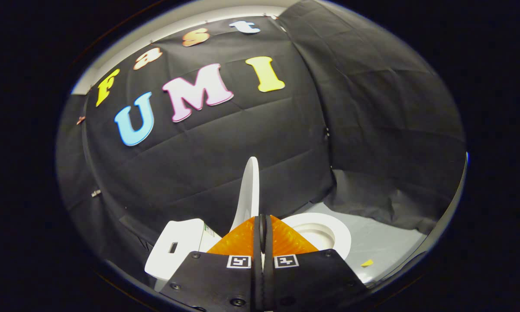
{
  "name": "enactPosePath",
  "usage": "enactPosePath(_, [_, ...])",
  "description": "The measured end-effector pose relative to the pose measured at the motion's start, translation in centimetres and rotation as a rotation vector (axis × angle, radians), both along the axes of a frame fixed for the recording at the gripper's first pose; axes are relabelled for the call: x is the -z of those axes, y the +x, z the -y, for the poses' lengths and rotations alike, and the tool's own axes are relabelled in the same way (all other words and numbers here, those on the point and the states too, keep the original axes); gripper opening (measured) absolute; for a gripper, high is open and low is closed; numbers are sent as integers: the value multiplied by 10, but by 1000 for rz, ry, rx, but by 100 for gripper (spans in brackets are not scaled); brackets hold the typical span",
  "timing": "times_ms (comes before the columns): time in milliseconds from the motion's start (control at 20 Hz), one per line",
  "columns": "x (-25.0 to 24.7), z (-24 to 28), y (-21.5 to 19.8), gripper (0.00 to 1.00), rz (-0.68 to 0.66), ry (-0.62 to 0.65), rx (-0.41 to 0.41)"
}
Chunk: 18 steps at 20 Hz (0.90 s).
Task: Open the toilet lid.
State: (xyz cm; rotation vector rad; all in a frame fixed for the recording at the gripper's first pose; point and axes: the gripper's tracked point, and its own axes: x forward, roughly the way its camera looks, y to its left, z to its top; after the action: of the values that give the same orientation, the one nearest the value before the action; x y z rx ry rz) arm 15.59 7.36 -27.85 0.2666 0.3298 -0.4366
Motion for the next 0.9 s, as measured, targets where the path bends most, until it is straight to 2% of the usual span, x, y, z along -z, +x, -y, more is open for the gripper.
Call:
enactPosePath(350, [-25, -87, 27, 5, -38, -250, -123])
enactPosePath(650, [-24, -160, 39, 5, -35, -346, -211])
enactPosePath(900, [-21, -203, 48, 5, -28, -370, -286])
